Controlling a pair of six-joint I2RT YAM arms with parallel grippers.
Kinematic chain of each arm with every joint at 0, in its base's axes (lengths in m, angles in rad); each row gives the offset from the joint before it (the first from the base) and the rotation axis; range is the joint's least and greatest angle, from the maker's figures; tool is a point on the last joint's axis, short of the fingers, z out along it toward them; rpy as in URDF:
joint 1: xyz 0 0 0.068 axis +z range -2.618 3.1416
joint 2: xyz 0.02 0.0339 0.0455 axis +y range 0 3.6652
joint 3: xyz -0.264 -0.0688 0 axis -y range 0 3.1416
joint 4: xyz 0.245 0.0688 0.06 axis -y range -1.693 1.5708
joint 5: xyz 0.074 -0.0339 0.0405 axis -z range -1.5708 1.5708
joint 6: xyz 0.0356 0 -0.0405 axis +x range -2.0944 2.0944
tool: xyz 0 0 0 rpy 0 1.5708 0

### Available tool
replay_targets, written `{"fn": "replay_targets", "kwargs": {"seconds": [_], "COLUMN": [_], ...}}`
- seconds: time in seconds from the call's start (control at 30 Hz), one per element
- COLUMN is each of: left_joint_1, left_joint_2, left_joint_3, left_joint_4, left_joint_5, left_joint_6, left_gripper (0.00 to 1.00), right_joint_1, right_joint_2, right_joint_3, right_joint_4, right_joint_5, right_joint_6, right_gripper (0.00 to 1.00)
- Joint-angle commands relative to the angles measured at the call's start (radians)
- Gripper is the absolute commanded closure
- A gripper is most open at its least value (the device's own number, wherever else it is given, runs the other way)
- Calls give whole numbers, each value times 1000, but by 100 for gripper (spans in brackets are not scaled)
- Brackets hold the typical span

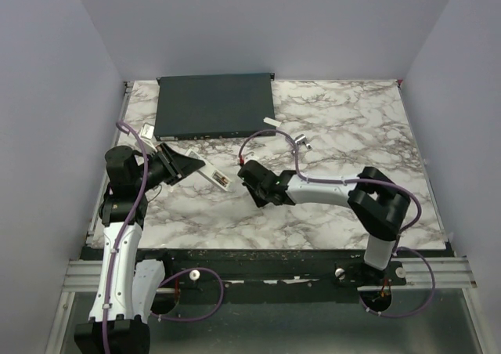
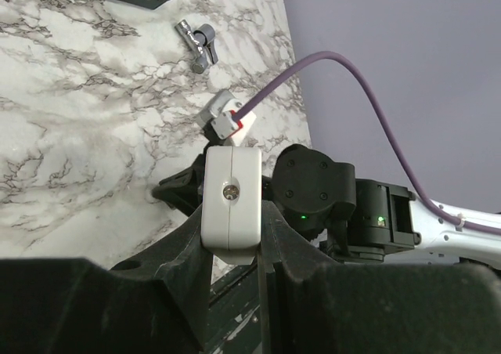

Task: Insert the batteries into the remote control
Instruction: Adjust the battery at the center of the board.

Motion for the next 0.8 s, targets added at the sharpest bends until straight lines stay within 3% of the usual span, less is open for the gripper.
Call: {"fn": "replay_targets", "kwargs": {"seconds": [0.0,0.17,0.3,0.47,0.77], "left_joint_1": [12,-12,-170,-308,-403], "left_joint_2": [-7,-29,-74,-80,-29], "left_joint_3": [44,38,103,38,47], "left_joint_4": [5,165,120,391,540], "left_joint_5": [11,128,51,132,203], "left_joint_6": [15,-19,85,-2,5], "left_gripper": [100,100,100,100,100], "right_joint_1": [6,6,4,4,4], "right_joint_2": [-159,-392,-592,-864,-1195], "right_joint_3": [-81,-195,-300,-462,-629], "right_joint_4": [65,205,333,502,655], "right_joint_5": [111,142,143,183,193], "right_joint_6": [26,-23,-73,-115,-214], "right_gripper": [99,99,99,99,99]}}
